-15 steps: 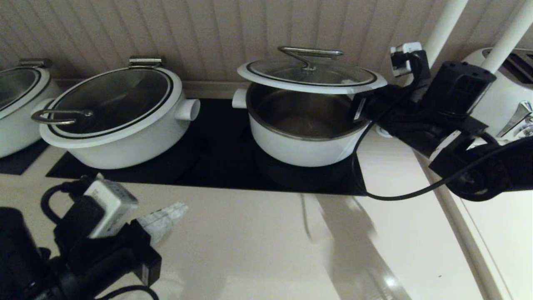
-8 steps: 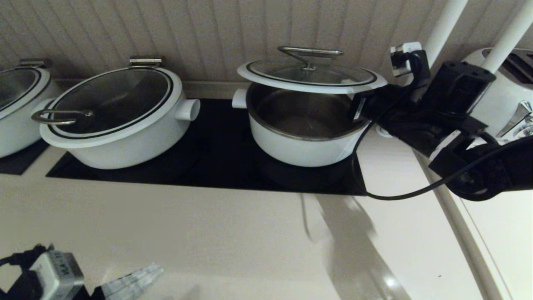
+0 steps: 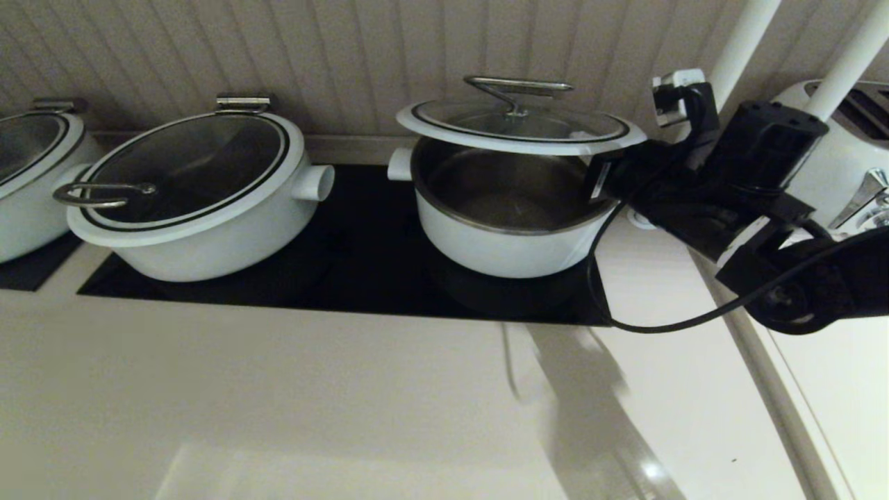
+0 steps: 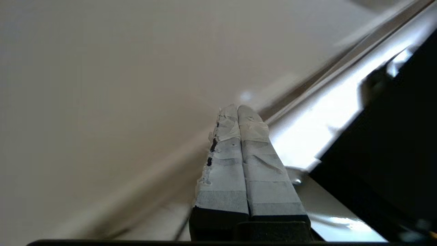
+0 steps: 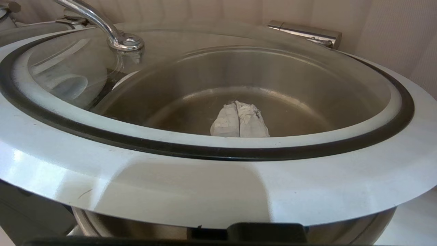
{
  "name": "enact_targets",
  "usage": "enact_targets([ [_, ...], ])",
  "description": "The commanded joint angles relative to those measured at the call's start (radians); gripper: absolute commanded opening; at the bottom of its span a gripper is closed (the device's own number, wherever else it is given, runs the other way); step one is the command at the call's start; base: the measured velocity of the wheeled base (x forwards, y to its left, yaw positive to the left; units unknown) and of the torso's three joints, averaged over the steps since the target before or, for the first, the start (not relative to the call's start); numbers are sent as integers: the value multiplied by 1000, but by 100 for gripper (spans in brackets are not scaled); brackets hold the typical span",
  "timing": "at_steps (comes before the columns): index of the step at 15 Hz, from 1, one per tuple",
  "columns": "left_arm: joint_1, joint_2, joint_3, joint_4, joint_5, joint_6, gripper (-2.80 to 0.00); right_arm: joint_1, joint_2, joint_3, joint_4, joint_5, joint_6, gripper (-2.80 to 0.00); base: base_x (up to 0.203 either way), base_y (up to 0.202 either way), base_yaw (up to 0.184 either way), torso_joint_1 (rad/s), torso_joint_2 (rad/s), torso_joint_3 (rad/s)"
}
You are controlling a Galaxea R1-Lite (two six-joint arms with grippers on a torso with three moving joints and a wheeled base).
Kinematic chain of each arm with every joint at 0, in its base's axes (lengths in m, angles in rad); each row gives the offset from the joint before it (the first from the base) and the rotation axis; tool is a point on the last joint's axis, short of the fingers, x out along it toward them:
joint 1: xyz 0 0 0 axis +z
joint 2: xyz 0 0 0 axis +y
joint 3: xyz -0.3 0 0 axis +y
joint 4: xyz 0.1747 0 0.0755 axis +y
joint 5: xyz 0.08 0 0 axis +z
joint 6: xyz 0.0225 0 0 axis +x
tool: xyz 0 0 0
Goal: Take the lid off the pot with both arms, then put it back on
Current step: Open the pot lid completely
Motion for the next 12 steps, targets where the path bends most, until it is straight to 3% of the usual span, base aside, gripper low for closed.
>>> enact_targets([
  [1,-14,-281,-25,135,7,-55,-280,1,0,1,-7,2,0,-280,0,0,0,0,0,0],
  [3,-23,-329,-35,178,15,-97,-280,1,-2,2,-7,2,0,-280,0,0,0,0,0,0],
  [12,-20,-329,-38,181,33,-95,-280,1,-17,4,-7,2,0,-280,0,0,0,0,0,0],
])
